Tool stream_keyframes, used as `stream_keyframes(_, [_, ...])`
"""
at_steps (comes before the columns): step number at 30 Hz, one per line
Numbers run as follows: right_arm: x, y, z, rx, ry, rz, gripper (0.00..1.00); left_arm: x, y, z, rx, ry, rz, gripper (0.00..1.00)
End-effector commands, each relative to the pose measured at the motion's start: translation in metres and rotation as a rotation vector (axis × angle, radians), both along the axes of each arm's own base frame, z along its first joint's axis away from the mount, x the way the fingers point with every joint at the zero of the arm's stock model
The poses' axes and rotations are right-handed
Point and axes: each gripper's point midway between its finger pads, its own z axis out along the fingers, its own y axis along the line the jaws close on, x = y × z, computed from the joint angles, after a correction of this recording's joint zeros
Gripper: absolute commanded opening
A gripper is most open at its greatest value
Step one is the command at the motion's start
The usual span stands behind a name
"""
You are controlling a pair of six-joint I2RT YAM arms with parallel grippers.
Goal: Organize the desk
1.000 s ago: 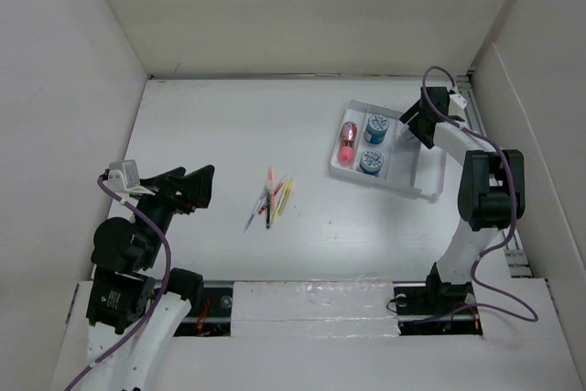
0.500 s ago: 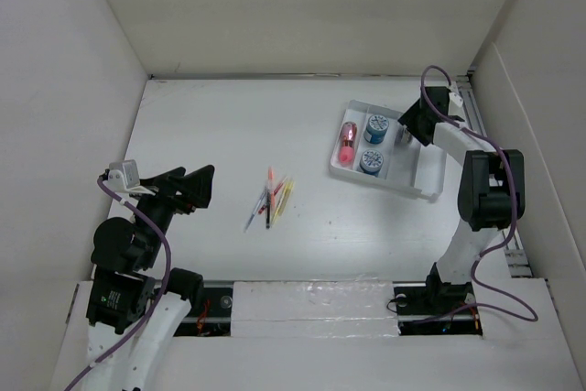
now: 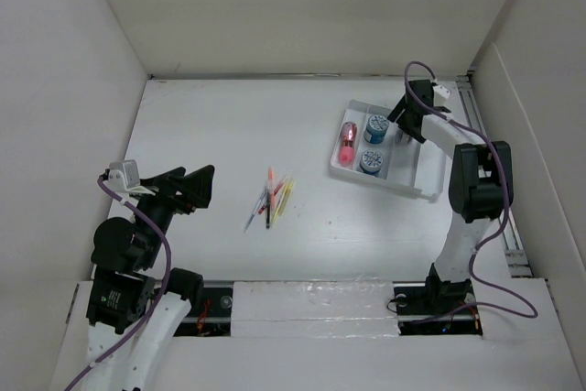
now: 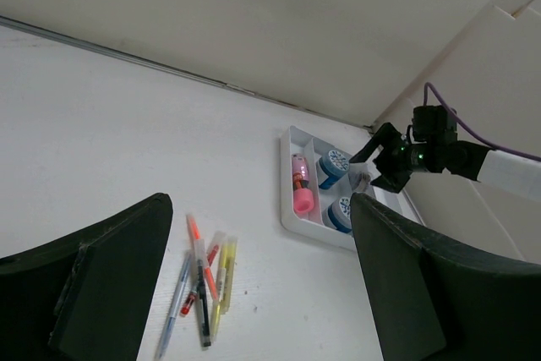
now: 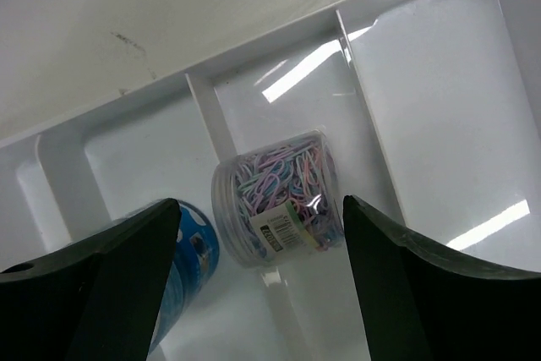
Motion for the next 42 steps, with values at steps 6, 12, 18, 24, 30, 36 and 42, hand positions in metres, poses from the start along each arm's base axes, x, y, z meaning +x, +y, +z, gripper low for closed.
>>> stream_keyframes(6, [-0.002, -0.017, -0.005, 0.002, 0.043, -0.024, 0.64, 0.000, -0.003, 0.010, 0.001, -0.049, -0.017, 0.82])
stream_keyframes(12, [-0.007, -0.016, 0.018, 0.096, -0.070, -0.029, 0.30, -0.001, -0.003, 0.011, 0.000, -0.052, -0.019, 0.82])
stream_keyframes(18, [-0.011, 0.009, 0.046, 0.435, -0.245, 0.120, 0.24, 0.000, -0.004, 0.010, 0.002, -0.048, -0.020, 0.82])
stream_keyframes(24, [-0.009, 0.039, 0.056, 0.616, -0.310, 0.267, 0.24, 0.001, -0.003, 0.010, 0.001, -0.048, -0.017, 0.82])
stream_keyframes(30, [0.001, 0.036, 0.038, 0.731, -0.279, 0.247, 0.27, 0.001, -0.003, 0.010, 0.001, -0.048, -0.015, 0.82])
stream_keyframes(36, [0.000, 0.006, 0.020, 0.615, -0.240, 0.105, 0.36, 0.001, -0.003, 0.010, 0.001, -0.048, -0.016, 0.82])
stream_keyframes(42, [-0.009, -0.017, 0.004, 0.557, -0.191, 0.017, 0.52, 0.001, -0.003, 0.010, 0.001, -0.048, -0.016, 0.82])
